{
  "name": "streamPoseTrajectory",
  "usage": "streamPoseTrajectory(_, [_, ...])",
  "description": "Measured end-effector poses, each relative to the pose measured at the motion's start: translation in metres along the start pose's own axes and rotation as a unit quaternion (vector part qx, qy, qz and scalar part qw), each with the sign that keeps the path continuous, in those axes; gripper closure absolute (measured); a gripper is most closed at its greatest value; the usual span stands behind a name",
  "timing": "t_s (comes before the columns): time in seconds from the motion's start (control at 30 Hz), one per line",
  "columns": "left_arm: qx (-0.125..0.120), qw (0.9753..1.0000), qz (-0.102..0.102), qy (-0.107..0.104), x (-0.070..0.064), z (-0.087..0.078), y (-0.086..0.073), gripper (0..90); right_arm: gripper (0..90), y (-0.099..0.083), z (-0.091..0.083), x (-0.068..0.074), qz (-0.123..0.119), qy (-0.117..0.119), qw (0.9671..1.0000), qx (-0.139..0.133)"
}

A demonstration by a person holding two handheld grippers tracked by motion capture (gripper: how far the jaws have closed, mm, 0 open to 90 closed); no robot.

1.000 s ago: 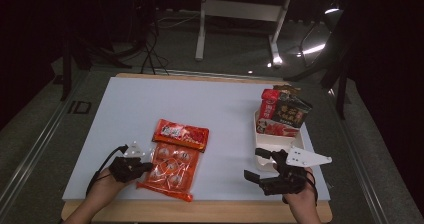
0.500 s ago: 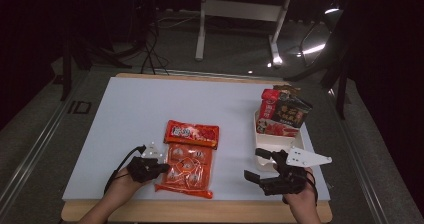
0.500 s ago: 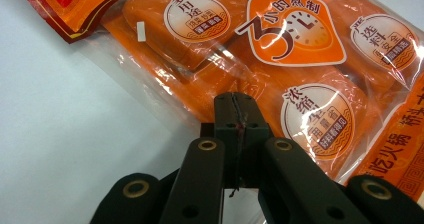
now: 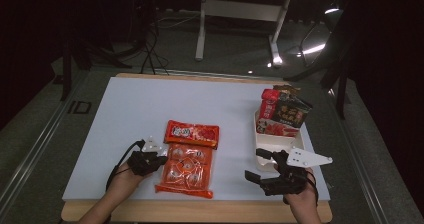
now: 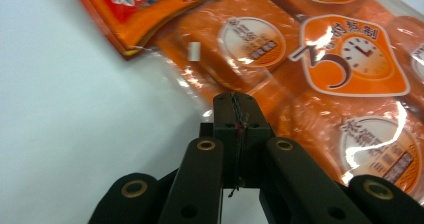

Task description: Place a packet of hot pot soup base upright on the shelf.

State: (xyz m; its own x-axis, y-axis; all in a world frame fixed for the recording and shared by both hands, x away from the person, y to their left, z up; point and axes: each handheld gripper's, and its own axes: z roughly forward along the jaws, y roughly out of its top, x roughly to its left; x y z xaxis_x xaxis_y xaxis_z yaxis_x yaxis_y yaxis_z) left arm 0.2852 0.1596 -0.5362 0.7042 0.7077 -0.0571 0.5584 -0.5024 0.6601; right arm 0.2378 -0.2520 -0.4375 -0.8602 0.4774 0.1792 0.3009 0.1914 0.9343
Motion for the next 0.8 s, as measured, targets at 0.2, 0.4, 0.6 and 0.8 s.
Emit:
streamPoseTrajectory(0.2, [0.005,0.9999,0.011,0.003,-0.005,0.004,0.008,89.8,15.7,-0.001,-0.001,0.000,0.001,0.000,1.0000,-0.001])
streamPoseTrajectory(0.4, [0.005,0.9999,0.014,0.006,-0.008,0.006,0.013,90.0,15.7,-0.002,-0.003,0.000,0.000,-0.001,1.0000,0.000])
streamPoseTrajectory(0.6, [0.004,0.9998,0.021,0.003,-0.016,0.014,0.020,90.0,15.7,-0.002,-0.004,0.001,0.001,-0.002,1.0000,-0.002])
streamPoseTrajectory(0.8, [0.004,0.9993,0.037,-0.007,-0.029,0.025,0.032,90.0,15.7,-0.002,-0.004,0.001,0.000,-0.002,1.0000,0.000])
